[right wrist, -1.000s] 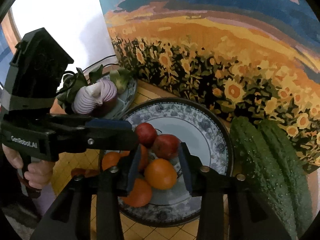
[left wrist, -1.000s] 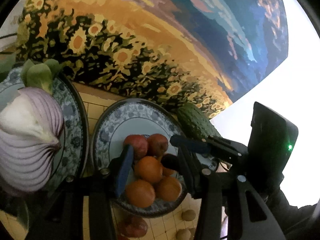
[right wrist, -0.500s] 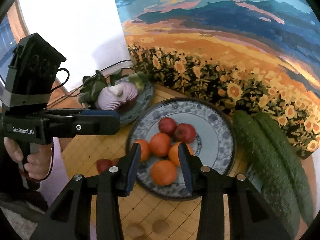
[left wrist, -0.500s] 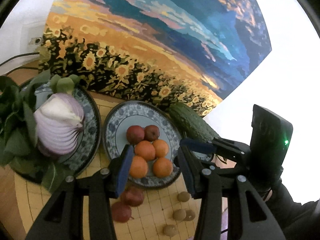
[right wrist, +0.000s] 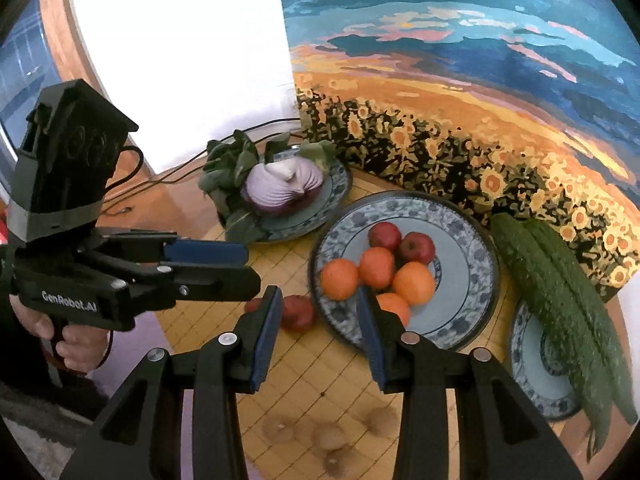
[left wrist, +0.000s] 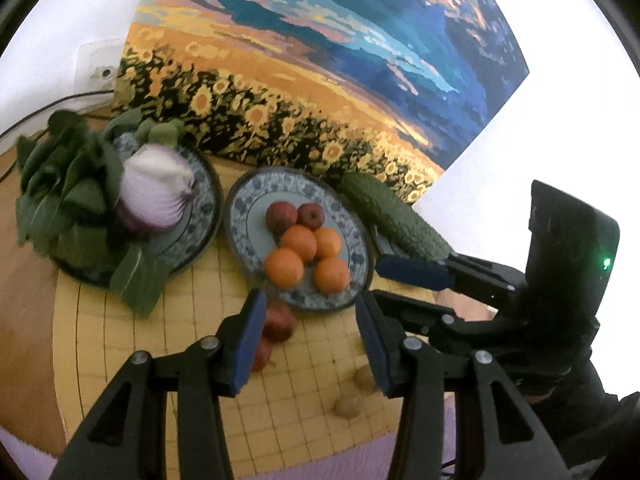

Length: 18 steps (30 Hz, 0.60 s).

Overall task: Organize fruits
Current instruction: 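Grasp a dark red fruit with the left tool while the right tool grasps another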

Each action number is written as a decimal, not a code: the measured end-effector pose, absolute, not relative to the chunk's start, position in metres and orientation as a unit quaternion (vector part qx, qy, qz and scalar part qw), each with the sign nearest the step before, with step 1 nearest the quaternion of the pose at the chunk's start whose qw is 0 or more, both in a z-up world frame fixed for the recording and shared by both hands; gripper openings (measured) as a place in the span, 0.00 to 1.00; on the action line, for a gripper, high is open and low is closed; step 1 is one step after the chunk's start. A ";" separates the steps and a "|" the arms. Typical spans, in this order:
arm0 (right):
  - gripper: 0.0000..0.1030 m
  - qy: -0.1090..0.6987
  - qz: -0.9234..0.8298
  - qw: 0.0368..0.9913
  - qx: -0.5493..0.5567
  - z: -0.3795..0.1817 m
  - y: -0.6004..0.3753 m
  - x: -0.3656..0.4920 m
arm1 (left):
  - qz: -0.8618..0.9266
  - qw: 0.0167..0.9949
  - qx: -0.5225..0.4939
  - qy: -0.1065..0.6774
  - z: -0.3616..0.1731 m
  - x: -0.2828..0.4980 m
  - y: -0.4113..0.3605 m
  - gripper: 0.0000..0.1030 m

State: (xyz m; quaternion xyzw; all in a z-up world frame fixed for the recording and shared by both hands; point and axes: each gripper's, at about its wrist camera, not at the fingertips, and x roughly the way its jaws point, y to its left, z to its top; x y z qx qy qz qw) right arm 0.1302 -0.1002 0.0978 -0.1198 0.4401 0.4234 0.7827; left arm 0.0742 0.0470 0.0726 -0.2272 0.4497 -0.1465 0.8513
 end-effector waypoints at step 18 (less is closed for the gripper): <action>0.36 0.506 0.410 0.755 -0.077 0.068 -0.096 0.087 | -0.109 0.834 -0.256 0.476 0.037 0.037 0.073 0.47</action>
